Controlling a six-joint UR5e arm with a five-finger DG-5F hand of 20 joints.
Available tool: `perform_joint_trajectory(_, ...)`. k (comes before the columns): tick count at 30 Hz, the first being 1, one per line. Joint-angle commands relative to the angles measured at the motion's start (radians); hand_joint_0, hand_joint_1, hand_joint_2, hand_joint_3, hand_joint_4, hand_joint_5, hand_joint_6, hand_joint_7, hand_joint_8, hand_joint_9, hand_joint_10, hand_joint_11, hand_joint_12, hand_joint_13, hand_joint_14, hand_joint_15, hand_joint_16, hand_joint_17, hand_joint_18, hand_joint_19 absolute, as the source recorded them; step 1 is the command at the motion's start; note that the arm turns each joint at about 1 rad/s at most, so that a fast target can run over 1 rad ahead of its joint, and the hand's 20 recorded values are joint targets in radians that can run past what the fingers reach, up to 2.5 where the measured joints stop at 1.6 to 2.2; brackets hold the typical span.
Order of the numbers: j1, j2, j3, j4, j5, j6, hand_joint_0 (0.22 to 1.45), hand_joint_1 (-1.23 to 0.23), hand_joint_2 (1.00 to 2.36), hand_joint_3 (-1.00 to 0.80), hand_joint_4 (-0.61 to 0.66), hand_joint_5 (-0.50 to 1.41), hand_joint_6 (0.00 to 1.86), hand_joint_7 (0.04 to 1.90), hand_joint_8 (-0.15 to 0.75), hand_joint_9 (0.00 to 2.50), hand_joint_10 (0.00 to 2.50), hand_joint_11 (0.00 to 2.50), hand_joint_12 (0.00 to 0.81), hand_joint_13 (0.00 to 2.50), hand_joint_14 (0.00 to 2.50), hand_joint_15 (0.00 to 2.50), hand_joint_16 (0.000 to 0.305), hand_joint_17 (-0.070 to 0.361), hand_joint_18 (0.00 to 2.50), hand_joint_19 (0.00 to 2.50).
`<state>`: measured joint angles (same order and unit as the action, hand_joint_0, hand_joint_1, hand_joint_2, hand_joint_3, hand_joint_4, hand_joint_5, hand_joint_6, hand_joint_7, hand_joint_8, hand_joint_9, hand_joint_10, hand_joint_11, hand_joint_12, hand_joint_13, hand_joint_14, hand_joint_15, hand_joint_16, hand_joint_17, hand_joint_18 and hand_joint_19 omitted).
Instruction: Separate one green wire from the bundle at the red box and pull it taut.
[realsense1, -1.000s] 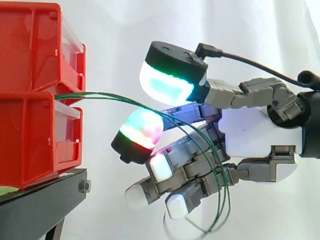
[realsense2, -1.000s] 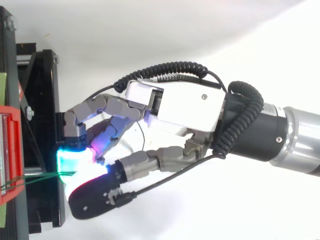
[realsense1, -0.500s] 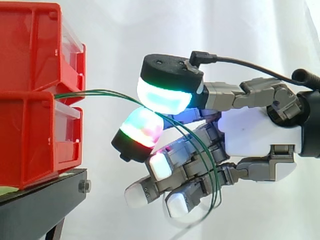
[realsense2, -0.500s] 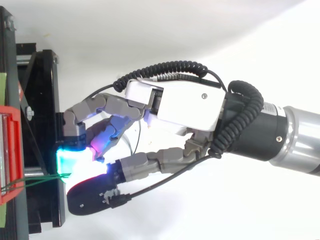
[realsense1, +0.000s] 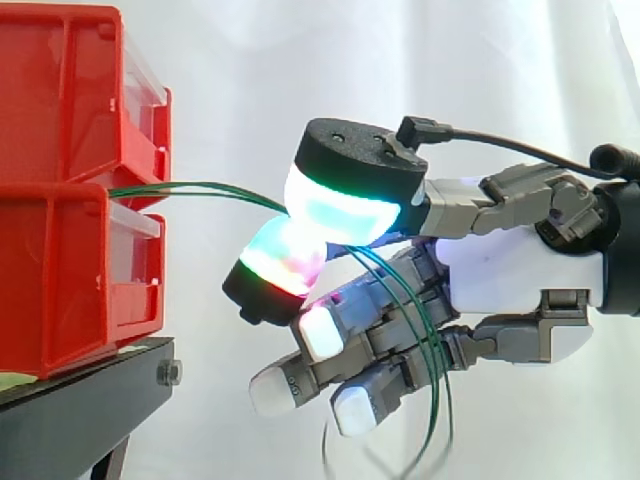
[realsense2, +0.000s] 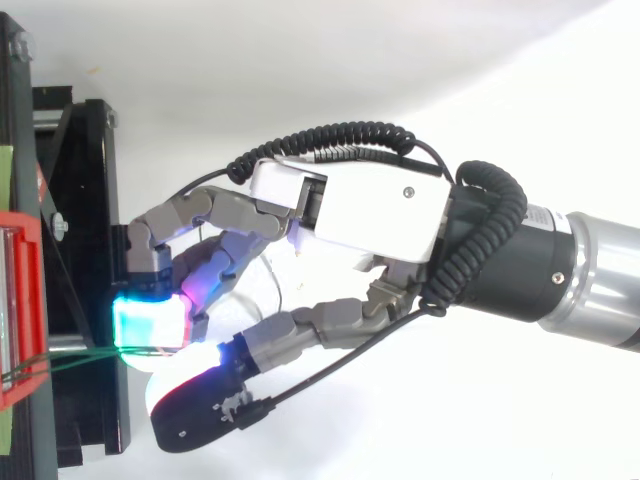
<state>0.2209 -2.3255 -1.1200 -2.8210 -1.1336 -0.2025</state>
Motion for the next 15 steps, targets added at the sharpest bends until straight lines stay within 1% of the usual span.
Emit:
perform_joint_trajectory(1, 0.000, 0.000, 0.000, 0.000, 0.000, 0.000, 0.64, -0.79, 1.00, -0.50, 0.20, -0.17, 0.88, 1.16, 0.335, 1.00, 0.02, 0.63, 0.326, 0.83, 0.01, 0.31, 0.048, 0.109, 0.92, 0.44)
perform_joint_trajectory(3, 0.000, 0.000, 0.000, 0.000, 0.000, 0.000, 0.60, -0.75, 1.00, -0.50, 0.20, -0.17, 0.88, 1.16, 0.337, 1.00, 0.02, 0.63, 0.327, 0.83, 0.01, 0.32, 0.049, 0.110, 0.92, 0.44)
perform_joint_trajectory(4, 0.000, 0.000, 0.000, 0.002, 0.000, 0.000, 0.56, -0.65, 1.00, -0.50, 0.21, -0.17, 0.88, 1.17, 0.342, 1.01, 0.02, 0.62, 0.332, 0.83, 0.01, 0.31, 0.050, 0.113, 0.92, 0.45)
perform_joint_trajectory(7, 0.000, 0.000, 0.000, 0.000, 0.000, 0.000, 0.59, -0.53, 1.00, -0.50, 0.22, -0.16, 0.87, 1.20, 0.344, 1.01, 0.01, 0.62, 0.325, 0.82, 0.01, 0.32, 0.050, 0.112, 0.92, 0.48)
perform_joint_trajectory(8, 0.000, 0.000, 0.000, 0.002, 0.000, 0.000, 0.60, -0.52, 1.00, -0.48, 0.21, -0.16, 0.87, 1.22, 0.342, 1.01, 0.02, 0.61, 0.324, 0.81, 0.01, 0.30, 0.050, 0.112, 0.92, 0.47)
perform_joint_trajectory(9, 0.000, 0.000, 0.000, 0.002, 0.000, 0.000, 0.60, -0.53, 1.01, -0.43, 0.21, -0.16, 0.87, 1.22, 0.341, 1.01, 0.02, 0.63, 0.321, 0.79, 0.01, 0.30, 0.050, 0.112, 0.91, 0.48)
perform_joint_trajectory(10, 0.000, 0.000, 0.000, 0.000, 0.000, 0.000, 0.60, -0.53, 1.01, -0.43, 0.21, -0.16, 0.87, 1.22, 0.344, 1.00, 0.01, 0.61, 0.322, 0.79, 0.01, 0.30, 0.050, 0.112, 0.91, 0.48)
perform_joint_trajectory(12, 0.000, 0.000, 0.000, 0.000, 0.000, 0.000, 0.60, -0.57, 1.01, -0.36, 0.21, -0.17, 0.88, 1.22, 0.348, 0.98, 0.02, 0.62, 0.324, 0.77, 0.01, 0.30, 0.050, 0.113, 0.91, 0.48)
perform_joint_trajectory(14, 0.000, 0.000, 0.000, 0.002, 0.000, 0.000, 0.60, -0.66, 1.02, -0.27, 0.21, -0.17, 0.88, 1.22, 0.349, 0.97, 0.02, 0.63, 0.326, 0.77, 0.01, 0.30, 0.050, 0.113, 0.90, 0.47)
perform_joint_trajectory(15, 0.000, 0.000, 0.000, 0.002, 0.000, 0.000, 0.60, -0.66, 1.02, -0.27, 0.21, -0.17, 0.88, 1.23, 0.348, 0.97, 0.01, 0.62, 0.325, 0.77, 0.01, 0.30, 0.050, 0.113, 0.90, 0.47)
